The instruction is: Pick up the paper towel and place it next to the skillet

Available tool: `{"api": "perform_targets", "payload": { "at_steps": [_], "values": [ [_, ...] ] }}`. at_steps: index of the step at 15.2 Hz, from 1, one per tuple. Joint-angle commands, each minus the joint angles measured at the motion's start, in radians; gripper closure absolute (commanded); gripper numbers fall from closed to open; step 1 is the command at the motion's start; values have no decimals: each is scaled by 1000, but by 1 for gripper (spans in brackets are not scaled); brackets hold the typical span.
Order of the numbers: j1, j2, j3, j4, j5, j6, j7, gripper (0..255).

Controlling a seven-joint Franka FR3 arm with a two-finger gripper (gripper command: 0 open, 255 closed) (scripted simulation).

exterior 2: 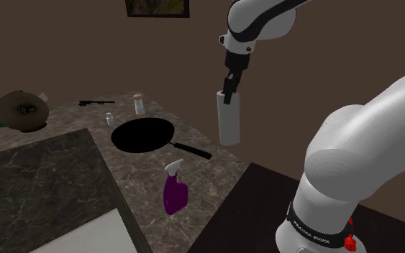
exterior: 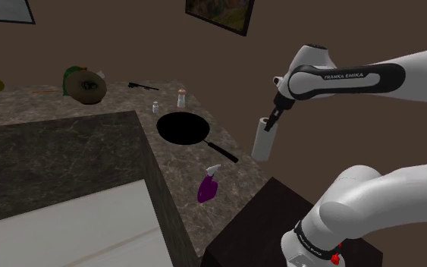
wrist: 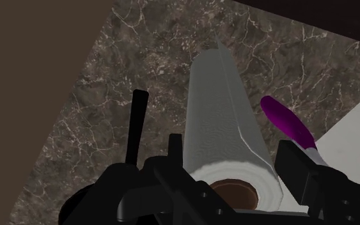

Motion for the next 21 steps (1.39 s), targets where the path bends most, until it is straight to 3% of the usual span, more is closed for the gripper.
{"api": "perform_targets", "payload": {
  "at_steps": [1, 5, 13, 21],
  "values": [
    [1, -11, 7, 20, 4, -32, 1, 255],
    [3, -26, 18, 61, 11, -87, 1, 255],
    [114, 186, 111, 201, 101, -28, 134, 255],
    [195, 422, 182, 414, 170, -14, 238, 255]
  ]
}}
